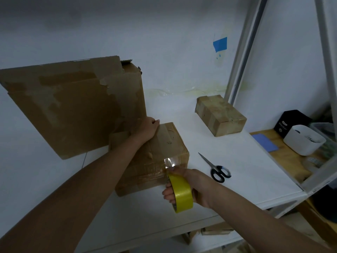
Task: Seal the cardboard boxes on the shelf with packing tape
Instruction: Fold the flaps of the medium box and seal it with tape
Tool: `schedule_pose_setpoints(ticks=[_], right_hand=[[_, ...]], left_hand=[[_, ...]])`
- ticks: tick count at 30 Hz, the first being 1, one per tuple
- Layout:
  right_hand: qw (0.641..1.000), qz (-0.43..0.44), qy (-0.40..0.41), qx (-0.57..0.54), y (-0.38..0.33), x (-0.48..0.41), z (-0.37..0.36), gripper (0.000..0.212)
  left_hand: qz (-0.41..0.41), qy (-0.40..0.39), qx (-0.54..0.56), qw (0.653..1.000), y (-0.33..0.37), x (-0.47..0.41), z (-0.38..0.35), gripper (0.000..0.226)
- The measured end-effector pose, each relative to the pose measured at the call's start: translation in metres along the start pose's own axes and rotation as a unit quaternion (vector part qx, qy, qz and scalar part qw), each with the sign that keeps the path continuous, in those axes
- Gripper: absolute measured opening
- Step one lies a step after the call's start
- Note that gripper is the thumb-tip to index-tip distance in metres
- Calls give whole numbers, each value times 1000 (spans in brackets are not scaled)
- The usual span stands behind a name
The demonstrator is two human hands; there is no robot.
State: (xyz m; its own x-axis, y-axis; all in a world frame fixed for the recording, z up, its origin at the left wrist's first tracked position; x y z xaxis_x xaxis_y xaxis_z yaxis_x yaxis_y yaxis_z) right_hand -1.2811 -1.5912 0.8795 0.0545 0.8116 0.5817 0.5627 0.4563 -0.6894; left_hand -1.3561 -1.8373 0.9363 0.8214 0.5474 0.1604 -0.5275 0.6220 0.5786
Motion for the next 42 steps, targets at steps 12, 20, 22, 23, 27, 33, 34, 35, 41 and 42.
schedule_pose_setpoints(ticks=[12,20,22,23,27,33,34,35,41,42], right_hand=[[1000,-10,-12,-17,1,-5,2,39],[1000,-12,-16,-8,2,-9,5,39],[1000,-12,-16,-2,3,-10,6,39],[1000,-10,-18,0,3,-10,7,39],[1000,-11,-11,6,2,-11,9,39],[1000,-6,1,11,0,-9,9,39],[1000,-5,2,10,0,-7,9,39],[1000,-3,1,10,-1,-6,8,39],[998,37,20,50,-20,13,4,41],[997,45,30,61,-28,18,3,41]], left_hand=[[-180,15,-2,984,40,8,4,16],[-153,-69,-51,984,35,33,6,44],[-163,-110,-111,974,35,46,1,61],[-148,-143,-171,963,31,52,-6,79],[-99,-251,-316,910,12,68,-27,132],[-78,-277,-366,885,22,73,-33,135],[-77,-272,-371,885,24,74,-31,132],[-79,-268,-372,885,26,74,-30,128],[-79,-288,-331,895,30,69,-24,120],[-78,-305,-297,901,33,70,-23,117]])
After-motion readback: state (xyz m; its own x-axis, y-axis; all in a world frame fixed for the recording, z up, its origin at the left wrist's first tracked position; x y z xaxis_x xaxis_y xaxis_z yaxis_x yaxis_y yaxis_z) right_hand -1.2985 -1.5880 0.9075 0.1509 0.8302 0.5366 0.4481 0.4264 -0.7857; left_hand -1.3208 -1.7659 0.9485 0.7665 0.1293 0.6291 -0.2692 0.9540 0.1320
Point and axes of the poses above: each hand's wrist, its own x-axis away from the middle knuckle, its own z-axis out of the back of the hand, y = z × x, the point moved 10 cm from there along -x, towards the middle knuckle, and after that the axes turned 15 degrees about -y, right-handed, at the moved point
